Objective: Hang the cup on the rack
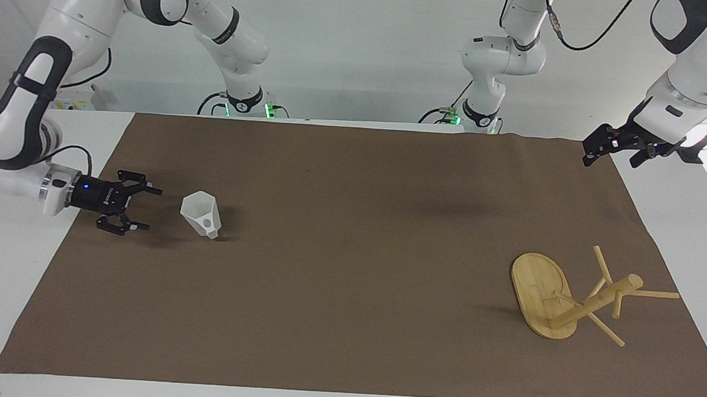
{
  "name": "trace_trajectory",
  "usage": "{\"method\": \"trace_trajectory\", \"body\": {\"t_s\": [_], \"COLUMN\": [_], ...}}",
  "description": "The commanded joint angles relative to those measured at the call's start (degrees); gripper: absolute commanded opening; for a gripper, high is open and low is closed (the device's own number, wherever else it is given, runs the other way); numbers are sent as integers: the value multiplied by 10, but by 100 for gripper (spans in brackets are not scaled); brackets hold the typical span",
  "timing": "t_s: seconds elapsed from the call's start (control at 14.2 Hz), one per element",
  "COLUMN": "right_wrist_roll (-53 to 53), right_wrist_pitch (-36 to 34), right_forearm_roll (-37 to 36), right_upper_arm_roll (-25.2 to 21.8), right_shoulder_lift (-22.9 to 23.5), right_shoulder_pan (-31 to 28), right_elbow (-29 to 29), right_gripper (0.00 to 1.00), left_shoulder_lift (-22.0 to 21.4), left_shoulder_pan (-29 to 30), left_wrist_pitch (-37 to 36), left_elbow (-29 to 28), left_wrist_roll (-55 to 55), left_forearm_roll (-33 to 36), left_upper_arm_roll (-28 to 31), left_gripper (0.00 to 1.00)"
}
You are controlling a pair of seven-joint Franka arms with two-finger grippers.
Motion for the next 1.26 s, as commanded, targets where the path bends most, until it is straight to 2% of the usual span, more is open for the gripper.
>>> {"method": "trace_trajectory", "body": {"t_s": [0.0, 0.21, 0.49, 1.19], "right_wrist_roll": [-80, -110, -165, -166], "right_wrist_pitch": [-35, -35, -17, 24], "right_forearm_roll": [28, 18, 20, 46], "right_upper_arm_roll": [6, 5, 6, 6], "right_shoulder_lift": [39, 40, 34, 29], "right_shoulder_pan": [-5, -5, 2, 39], "right_elbow": [11, 0, -42, -69], "right_gripper": [100, 100, 100, 100], "left_shoulder_lift": [-15, -15, -15, -15], "left_shoulder_pan": [1, 1, 1, 1], "left_wrist_pitch": [0, 0, 0, 0], "left_elbow": [-19, -19, -19, -19], "left_wrist_roll": [-1, -1, -1, -1], "left_forearm_roll": [10, 10, 10, 10], "left_upper_arm_roll": [-2, -2, -2, -2], "left_gripper": [100, 100, 100, 100]}}
